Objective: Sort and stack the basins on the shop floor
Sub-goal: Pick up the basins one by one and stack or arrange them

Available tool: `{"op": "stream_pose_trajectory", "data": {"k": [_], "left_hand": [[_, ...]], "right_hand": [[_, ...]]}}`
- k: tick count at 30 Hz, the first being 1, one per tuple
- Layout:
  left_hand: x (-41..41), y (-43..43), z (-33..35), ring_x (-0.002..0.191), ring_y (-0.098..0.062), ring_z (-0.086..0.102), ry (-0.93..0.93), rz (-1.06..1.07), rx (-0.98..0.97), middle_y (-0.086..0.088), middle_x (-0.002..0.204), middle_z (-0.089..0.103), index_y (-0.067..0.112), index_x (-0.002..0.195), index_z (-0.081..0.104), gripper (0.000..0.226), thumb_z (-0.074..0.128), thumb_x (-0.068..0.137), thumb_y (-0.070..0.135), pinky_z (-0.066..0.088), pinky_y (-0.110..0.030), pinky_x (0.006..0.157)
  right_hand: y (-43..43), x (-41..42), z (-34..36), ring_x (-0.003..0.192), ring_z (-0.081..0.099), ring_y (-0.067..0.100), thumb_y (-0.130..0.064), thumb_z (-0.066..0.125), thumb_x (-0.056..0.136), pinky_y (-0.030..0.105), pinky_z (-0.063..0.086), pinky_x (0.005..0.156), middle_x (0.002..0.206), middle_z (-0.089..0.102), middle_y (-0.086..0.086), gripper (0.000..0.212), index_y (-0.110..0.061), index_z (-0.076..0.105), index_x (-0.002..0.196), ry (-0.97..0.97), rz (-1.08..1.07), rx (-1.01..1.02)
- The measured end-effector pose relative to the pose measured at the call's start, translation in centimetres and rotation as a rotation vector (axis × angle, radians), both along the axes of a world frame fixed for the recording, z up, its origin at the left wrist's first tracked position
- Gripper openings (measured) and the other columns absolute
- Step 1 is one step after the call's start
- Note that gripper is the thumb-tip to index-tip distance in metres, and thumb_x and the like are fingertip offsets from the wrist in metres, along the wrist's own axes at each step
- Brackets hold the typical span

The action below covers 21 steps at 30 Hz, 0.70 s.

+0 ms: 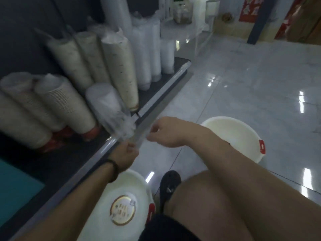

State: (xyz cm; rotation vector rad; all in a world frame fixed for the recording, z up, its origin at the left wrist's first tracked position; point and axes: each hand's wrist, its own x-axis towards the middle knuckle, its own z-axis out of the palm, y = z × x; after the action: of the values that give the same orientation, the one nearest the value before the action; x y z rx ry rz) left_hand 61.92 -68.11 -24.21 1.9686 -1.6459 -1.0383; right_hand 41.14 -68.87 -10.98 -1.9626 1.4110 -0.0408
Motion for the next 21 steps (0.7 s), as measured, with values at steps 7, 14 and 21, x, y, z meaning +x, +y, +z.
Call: {"op": "stream_pose_trajectory", "data": {"k": [7,14,21], "left_hand": [[12.4,16.3,-11.9,0.121,-0.039,0.051,-0.131,0.613,0.444,-0.023,0.141,0.047,0.010,0.145,0.041,0.066,0.066,0.089,0.033,0.050,-0.050,0.100],[15.5,23.1,-15.4,0.112,-0.045,0.057,0.223,0.985,0.591,-0.026,0.129,0.056,-0.004,0.138,0.044,0.064,0.075,0.084,0.012,0.056,-0.050,0.091],[15.0,24.5,-16.3,0.108,-0.041,0.059,0.530,1.078,0.656,-0.021,0.127,0.061,0.001,0.128,0.055,0.047,0.075,0.089,0.016,0.053,-0.052,0.096]], "right_hand": [[5.9,11.1,-7.8,0.082,0.071,0.021,-0.048,0.055,0.101,0.035,0.059,0.070,0.099,0.070,0.006,0.041,-0.012,0.067,0.114,0.098,0.093,0.321],[8.4,9.8,-12.9,0.062,0.070,0.023,-0.040,0.059,0.095,0.043,0.064,0.081,0.091,0.077,0.013,0.032,-0.009,0.065,0.096,0.295,0.013,0.446],[10.0,8.3,-14.7,0.057,0.063,0.020,-0.034,0.059,0.097,0.032,0.059,0.063,0.078,0.074,0.007,0.035,-0.003,0.070,0.110,0.200,-0.070,0.577]]}}
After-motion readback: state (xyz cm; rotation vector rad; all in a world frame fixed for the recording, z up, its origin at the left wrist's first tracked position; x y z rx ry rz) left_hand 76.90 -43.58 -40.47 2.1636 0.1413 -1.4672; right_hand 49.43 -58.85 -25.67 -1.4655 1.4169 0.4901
